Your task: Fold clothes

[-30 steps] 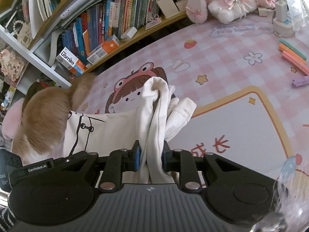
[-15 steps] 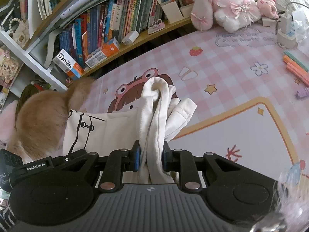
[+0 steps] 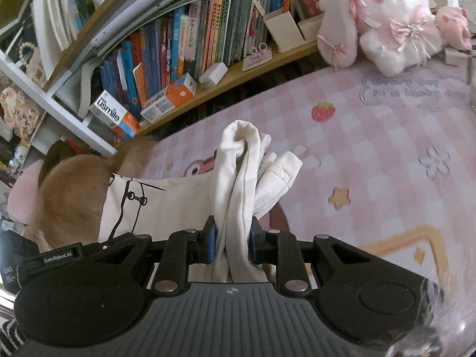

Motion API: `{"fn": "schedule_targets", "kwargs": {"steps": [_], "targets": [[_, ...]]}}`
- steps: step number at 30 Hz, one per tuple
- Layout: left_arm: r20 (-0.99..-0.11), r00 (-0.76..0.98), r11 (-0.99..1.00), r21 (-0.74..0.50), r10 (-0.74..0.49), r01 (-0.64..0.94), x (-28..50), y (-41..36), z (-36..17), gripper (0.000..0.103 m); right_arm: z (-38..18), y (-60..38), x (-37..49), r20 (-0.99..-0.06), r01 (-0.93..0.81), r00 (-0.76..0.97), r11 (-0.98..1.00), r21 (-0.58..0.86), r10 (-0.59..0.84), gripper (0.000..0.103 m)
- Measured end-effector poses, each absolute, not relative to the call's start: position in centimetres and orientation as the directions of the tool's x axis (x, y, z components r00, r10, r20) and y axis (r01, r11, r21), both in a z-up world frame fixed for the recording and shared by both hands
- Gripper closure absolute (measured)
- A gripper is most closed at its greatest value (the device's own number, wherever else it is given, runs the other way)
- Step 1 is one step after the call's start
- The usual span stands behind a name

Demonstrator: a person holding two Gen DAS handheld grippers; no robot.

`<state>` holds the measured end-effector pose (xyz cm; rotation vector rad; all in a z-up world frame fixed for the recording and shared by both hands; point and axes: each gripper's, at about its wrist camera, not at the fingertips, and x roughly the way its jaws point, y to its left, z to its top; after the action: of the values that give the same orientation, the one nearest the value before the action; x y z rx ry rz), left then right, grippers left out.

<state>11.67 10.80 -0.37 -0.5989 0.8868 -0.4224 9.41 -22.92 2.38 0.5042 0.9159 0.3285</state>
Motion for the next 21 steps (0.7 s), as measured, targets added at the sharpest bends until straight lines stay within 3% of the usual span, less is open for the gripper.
{"fn": "schedule_targets", "kwargs": {"steps": [21], "targets": [[-0.596,0.636,0.802,-0.595,-0.490,0.060,24.3,7.7,-0.9,0.083,0.2,-24.9,23.8,-0.597,-0.129,0.591,0.794,0.594,0.543,0.083]]}}
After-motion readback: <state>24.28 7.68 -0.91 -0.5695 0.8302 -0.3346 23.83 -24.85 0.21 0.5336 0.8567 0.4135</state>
